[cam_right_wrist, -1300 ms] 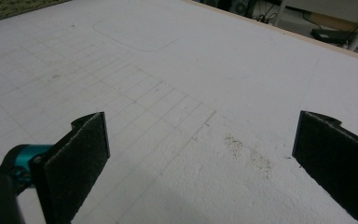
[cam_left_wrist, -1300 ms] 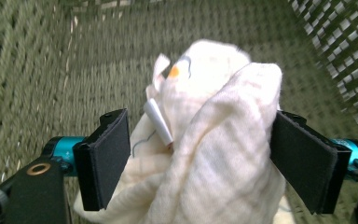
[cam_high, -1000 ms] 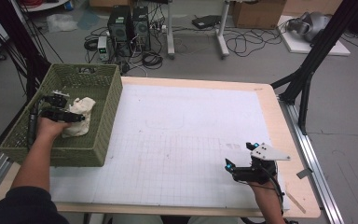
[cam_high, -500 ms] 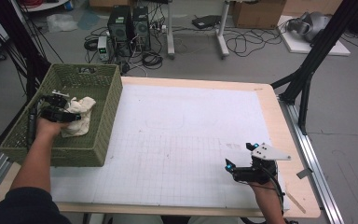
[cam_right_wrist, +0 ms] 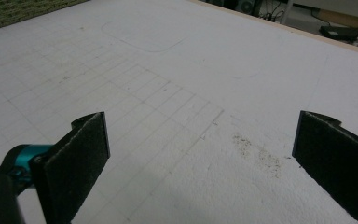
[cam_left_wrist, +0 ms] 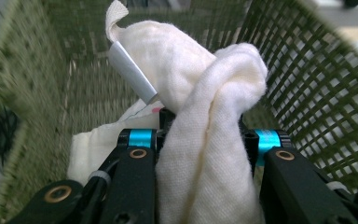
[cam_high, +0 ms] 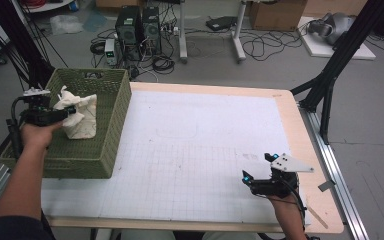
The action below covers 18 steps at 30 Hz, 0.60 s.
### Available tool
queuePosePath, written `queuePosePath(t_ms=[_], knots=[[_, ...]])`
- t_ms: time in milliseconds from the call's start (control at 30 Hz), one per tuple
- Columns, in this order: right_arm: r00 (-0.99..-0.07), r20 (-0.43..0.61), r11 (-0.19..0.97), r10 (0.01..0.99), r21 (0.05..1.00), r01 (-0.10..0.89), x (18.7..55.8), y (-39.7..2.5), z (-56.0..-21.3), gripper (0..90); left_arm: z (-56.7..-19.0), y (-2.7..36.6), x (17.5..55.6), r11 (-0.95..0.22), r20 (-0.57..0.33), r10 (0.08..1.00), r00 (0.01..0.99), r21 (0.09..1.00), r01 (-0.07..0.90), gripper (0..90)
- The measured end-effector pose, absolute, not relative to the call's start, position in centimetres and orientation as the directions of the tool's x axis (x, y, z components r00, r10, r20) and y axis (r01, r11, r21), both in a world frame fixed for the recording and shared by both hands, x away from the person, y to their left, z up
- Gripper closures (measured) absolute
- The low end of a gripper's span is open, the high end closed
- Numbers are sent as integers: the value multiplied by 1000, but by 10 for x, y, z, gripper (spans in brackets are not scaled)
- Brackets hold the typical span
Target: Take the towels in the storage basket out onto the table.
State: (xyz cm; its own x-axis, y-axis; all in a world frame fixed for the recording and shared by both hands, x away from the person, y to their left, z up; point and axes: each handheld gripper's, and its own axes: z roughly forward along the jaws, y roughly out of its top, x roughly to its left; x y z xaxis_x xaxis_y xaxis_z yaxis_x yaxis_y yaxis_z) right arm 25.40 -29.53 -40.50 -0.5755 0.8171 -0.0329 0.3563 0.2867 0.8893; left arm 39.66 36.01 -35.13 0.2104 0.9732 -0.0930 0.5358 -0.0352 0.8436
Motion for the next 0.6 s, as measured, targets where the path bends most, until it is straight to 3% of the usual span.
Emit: queuePosePath(t_ms=[300, 600], knots=[[-580, -32, 285, 814, 892, 351, 253, -293, -402, 29, -320, 360, 376, 20, -122, 957, 265, 934, 356, 696], [-581, -32, 282, 813, 895, 345, 251, -293, -400, 45, -301, 355, 360, 53, -133, 939, 316, 967, 250, 695]])
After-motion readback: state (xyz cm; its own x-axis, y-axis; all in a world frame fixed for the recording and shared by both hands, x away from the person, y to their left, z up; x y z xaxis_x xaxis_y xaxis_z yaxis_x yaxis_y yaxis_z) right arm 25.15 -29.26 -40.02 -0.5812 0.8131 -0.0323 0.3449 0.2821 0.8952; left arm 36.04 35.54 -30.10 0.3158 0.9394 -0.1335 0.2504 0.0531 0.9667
